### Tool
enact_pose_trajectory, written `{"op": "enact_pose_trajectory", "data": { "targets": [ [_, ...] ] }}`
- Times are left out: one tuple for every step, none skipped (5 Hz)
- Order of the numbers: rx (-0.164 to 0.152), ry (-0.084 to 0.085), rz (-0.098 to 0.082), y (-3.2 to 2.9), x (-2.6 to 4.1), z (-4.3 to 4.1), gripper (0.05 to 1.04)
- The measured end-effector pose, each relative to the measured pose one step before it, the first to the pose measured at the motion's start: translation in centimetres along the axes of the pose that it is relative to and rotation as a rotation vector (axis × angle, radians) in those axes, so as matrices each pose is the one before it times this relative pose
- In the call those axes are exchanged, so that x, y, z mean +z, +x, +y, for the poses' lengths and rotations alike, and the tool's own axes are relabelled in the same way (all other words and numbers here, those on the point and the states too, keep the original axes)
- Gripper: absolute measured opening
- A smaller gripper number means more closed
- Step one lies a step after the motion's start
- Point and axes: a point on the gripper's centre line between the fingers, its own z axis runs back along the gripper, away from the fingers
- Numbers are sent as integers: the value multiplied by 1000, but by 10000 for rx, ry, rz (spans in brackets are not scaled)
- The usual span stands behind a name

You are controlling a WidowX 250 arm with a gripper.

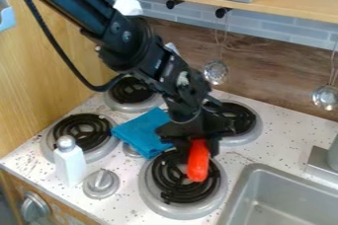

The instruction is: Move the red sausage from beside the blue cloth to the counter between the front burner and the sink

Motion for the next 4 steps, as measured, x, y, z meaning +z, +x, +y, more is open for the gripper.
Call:
{"op": "enact_pose_trajectory", "data": {
  "targets": [
    [-38, -18, -86, -113, -700, -1371, 553],
    [56, 139, -63, 33, -1732, -1471, 553],
    [105, 131, -84, 291, -1428, -509, 553],
    [-80, 143, -131, 635, -1408, -261, 553]
  ]
}}
